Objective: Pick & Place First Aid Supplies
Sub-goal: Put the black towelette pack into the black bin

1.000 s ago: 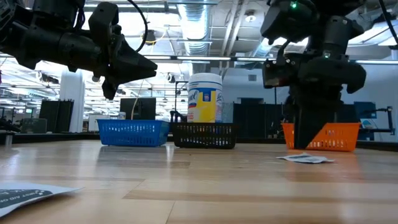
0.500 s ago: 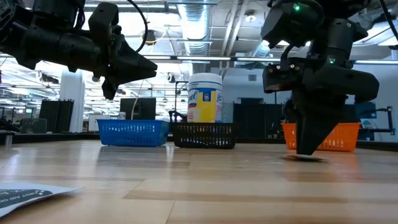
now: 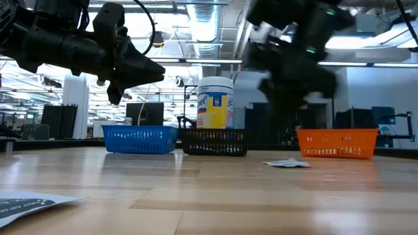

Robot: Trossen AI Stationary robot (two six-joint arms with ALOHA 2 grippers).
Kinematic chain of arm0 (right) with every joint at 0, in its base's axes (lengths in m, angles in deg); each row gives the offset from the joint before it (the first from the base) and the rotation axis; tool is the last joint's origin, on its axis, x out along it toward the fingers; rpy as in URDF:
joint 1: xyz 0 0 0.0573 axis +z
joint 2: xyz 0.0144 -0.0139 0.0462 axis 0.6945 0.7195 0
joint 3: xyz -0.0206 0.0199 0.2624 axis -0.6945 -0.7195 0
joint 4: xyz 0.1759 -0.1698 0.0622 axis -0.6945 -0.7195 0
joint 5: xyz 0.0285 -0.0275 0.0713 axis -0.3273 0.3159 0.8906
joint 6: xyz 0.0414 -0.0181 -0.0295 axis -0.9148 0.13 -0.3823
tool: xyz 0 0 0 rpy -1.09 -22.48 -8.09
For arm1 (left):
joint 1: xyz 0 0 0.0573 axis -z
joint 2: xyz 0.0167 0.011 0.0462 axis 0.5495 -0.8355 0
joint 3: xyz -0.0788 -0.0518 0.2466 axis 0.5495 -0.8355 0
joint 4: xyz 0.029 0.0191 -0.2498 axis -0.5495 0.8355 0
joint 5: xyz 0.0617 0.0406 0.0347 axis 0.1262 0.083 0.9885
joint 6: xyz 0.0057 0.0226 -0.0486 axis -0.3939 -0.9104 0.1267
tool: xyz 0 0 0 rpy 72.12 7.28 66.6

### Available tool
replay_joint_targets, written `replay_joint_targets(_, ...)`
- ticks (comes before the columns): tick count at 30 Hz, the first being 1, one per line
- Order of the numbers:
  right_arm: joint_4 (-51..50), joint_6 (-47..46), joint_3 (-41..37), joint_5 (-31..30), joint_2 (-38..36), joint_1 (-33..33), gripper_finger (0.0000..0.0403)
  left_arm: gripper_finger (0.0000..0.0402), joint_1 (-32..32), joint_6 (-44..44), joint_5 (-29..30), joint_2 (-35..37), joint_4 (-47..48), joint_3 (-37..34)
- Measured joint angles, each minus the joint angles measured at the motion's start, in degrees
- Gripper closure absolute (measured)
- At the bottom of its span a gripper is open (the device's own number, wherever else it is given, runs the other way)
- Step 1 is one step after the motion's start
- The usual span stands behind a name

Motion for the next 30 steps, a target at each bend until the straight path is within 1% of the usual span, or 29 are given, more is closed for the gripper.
replay_joint_targets(3,-1.0,4.6,3.4,-5.8,0.0,-2.9,0.0401,0.0325,0.0,0.0,0.0,0.0,0.0,0.0)
replay_joint_targets(5,-1.0,6.0,5.5,-6.9,0.0,-5.2,0.0402,0.0325,0.0,0.0,0.0,0.0,0.0,0.0)
replay_joint_targets(6,-1.8,5.9,6.3,-6.2,-0.1,-6.2,0.0401,0.0325,0.0,0.0,0.0,0.0,0.0,0.0)
replay_joint_targets(7,-3.5,4.7,6.8,-4.1,-0.1,-7.0,0.0400,0.0325,0.0,0.1,0.0,0.0,0.0,0.0)
replay_joint_targets(10,-9.1,-0.2,7.0,5.6,-0.1,-7.6,0.0399,0.0325,0.0,0.0,0.0,0.0,0.0,0.0)
replay_joint_targets(12,-12.7,-2.3,6.6,9.9,-0.1,-6.7,0.0399,0.0325,0.0,0.0,0.0,0.0,0.0,0.0)
replay_joint_targets(15,-17.6,-8.3,6.4,10.7,-0.1,-4.5,0.0398,0.0325,0.0,0.0,0.0,0.0,0.0,0.0)
replay_joint_targets(20,-16.9,-16.1,6.4,10.6,-0.1,-1.8,0.0398,0.0325,0.0,0.0,0.0,0.0,0.0,0.0)
replay_joint_targets(25,-16.2,-16.6,6.4,10.3,-0.1,-0.9,0.0398,0.0325,0.0,0.0,0.0,0.0,0.0,0.0)
replay_joint_targets(30,-21.3,-14.9,6.5,10.5,-0.1,-0.8,0.0398,0.0325,0.0,0.0,0.0,0.0,0.0,0.0)
